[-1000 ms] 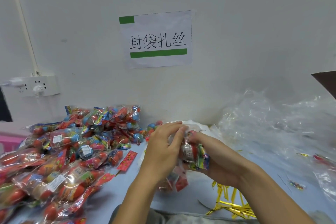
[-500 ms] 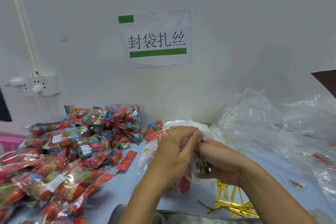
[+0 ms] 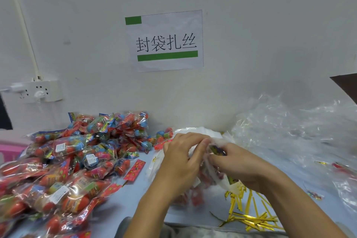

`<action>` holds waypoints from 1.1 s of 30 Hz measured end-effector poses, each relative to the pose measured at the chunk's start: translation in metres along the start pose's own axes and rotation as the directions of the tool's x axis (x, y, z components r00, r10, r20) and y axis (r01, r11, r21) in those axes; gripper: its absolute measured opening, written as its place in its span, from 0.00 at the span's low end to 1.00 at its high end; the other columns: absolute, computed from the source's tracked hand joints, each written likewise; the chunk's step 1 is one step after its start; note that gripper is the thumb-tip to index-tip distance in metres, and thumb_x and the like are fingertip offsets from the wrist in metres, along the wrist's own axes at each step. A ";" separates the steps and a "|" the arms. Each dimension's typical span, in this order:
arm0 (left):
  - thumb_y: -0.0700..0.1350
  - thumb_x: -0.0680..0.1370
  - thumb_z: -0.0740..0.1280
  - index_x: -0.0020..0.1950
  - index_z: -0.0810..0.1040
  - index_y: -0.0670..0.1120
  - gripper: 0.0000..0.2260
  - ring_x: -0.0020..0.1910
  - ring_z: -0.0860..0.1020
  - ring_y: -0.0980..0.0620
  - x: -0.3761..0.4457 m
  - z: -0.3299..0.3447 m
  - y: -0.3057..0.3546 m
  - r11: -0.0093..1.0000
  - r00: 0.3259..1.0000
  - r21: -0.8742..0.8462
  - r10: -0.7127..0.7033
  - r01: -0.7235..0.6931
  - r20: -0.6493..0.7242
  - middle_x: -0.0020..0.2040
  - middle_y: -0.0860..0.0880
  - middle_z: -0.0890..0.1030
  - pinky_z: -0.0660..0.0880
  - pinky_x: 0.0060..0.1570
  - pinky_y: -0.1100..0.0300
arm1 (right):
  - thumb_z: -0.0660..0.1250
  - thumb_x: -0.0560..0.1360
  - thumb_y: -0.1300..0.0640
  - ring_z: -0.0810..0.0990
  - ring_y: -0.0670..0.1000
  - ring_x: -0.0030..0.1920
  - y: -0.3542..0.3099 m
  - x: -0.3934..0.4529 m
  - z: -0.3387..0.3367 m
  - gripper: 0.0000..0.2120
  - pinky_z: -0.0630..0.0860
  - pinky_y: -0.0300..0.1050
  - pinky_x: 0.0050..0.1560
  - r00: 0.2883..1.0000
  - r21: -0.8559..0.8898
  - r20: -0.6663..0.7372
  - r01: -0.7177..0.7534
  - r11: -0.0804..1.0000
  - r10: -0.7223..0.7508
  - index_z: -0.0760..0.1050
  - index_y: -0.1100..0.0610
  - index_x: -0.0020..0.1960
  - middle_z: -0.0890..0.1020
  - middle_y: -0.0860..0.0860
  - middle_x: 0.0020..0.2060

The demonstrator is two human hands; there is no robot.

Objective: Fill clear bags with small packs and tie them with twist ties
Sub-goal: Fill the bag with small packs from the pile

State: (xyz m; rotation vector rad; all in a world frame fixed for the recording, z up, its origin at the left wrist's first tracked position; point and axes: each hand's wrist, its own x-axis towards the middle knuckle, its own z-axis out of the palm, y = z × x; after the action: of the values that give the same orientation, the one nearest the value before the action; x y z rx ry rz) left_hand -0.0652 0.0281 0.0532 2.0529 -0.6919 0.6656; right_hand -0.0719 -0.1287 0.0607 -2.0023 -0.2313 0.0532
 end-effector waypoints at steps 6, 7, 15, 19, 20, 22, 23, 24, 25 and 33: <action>0.52 0.81 0.59 0.56 0.84 0.51 0.15 0.58 0.77 0.53 0.001 0.004 0.004 0.998 0.998 0.020 0.063 -0.064 0.005 0.54 0.57 0.83 0.71 0.60 0.45 | 0.60 0.83 0.55 0.79 0.51 0.36 -0.002 0.000 0.001 0.10 0.72 0.40 0.32 0.995 0.200 -0.015 -0.090 0.976 0.095 0.80 0.54 0.50 0.80 0.53 0.38; 0.52 0.81 0.59 0.57 0.84 0.51 0.15 0.59 0.77 0.53 0.001 0.005 0.004 0.997 0.997 0.035 0.074 -0.074 0.006 0.55 0.57 0.82 0.70 0.61 0.45 | 0.60 0.83 0.57 0.78 0.50 0.34 -0.003 0.000 0.001 0.11 0.71 0.39 0.31 0.994 0.277 -0.022 -0.101 0.955 0.111 0.80 0.54 0.47 0.80 0.53 0.37; 0.51 0.81 0.60 0.55 0.84 0.52 0.13 0.60 0.75 0.58 -0.001 0.014 0.005 0.974 0.986 0.154 0.164 -0.166 0.029 0.57 0.58 0.82 0.65 0.60 0.46 | 0.54 0.83 0.68 0.84 0.50 0.51 0.002 0.007 0.030 0.16 0.80 0.45 0.46 0.997 0.653 0.082 -0.051 0.756 -0.003 0.80 0.60 0.59 0.85 0.57 0.50; 0.56 0.81 0.56 0.57 0.83 0.55 0.16 0.61 0.73 0.62 -0.002 0.016 0.010 0.974 0.979 0.166 0.131 -0.157 0.157 0.57 0.60 0.82 0.61 0.63 0.48 | 0.52 0.84 0.66 0.79 0.54 0.63 0.010 0.009 0.035 0.16 0.78 0.44 0.56 0.993 0.807 0.121 -0.090 0.583 -0.014 0.74 0.63 0.66 0.82 0.58 0.58; 0.56 0.81 0.57 0.57 0.83 0.55 0.16 0.61 0.74 0.62 -0.002 0.015 0.010 0.980 0.981 0.137 0.122 -0.143 0.153 0.56 0.60 0.82 0.63 0.64 0.48 | 0.52 0.84 0.66 0.80 0.54 0.61 0.012 0.010 0.034 0.16 0.78 0.46 0.55 0.994 0.763 0.106 -0.069 0.642 -0.019 0.75 0.64 0.65 0.82 0.58 0.56; 0.58 0.78 0.62 0.56 0.84 0.55 0.15 0.60 0.76 0.62 -0.001 0.009 0.010 0.996 0.993 0.040 0.079 -0.082 0.083 0.55 0.60 0.83 0.68 0.64 0.48 | 0.55 0.83 0.67 0.83 0.55 0.57 0.011 0.011 0.033 0.14 0.78 0.54 0.57 0.999 0.604 0.028 0.001 0.797 -0.022 0.78 0.65 0.61 0.84 0.58 0.53; 0.60 0.77 0.63 0.56 0.84 0.55 0.15 0.60 0.76 0.63 0.000 0.005 0.009 0.999 0.999 0.005 0.034 -0.034 0.034 0.55 0.61 0.82 0.69 0.65 0.48 | 0.56 0.83 0.67 0.84 0.56 0.54 0.012 0.012 0.032 0.13 0.78 0.58 0.56 1.000 0.542 -0.015 0.011 0.840 -0.004 0.78 0.64 0.60 0.86 0.59 0.51; 0.61 0.76 0.64 0.56 0.83 0.56 0.16 0.60 0.75 0.63 0.000 0.001 0.006 1.000 1.000 -0.011 -0.022 0.022 -0.007 0.55 0.62 0.82 0.68 0.66 0.49 | 0.56 0.84 0.66 0.86 0.57 0.51 0.013 0.013 0.031 0.13 0.80 0.58 0.54 0.998 0.504 -0.047 -0.003 0.863 0.031 0.78 0.64 0.60 0.86 0.60 0.50; 0.61 0.76 0.65 0.57 0.83 0.57 0.15 0.62 0.74 0.64 0.001 -0.004 0.002 0.997 0.996 -0.013 -0.081 0.081 -0.031 0.57 0.63 0.81 0.67 0.67 0.50 | 0.56 0.85 0.64 0.86 0.57 0.49 0.013 0.013 0.031 0.13 0.81 0.55 0.50 0.997 0.478 -0.058 -0.024 0.878 0.059 0.78 0.63 0.60 0.86 0.62 0.50; 0.50 0.78 0.71 0.58 0.84 0.53 0.10 0.51 0.73 0.74 -0.002 -0.015 -0.031 0.958 0.958 0.037 -0.287 0.286 0.017 0.52 0.64 0.79 0.63 0.49 0.82 | 0.63 0.83 0.51 0.81 0.51 0.39 0.009 0.008 0.026 0.11 0.73 0.38 0.31 0.997 0.338 0.041 -0.081 0.938 0.071 0.82 0.53 0.55 0.85 0.57 0.44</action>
State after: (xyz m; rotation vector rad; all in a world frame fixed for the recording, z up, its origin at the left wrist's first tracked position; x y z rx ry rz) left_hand -0.0481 0.0567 0.0424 2.1402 -0.3850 0.4903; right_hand -0.0665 -0.1077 0.0424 -1.6657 -0.1505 0.1604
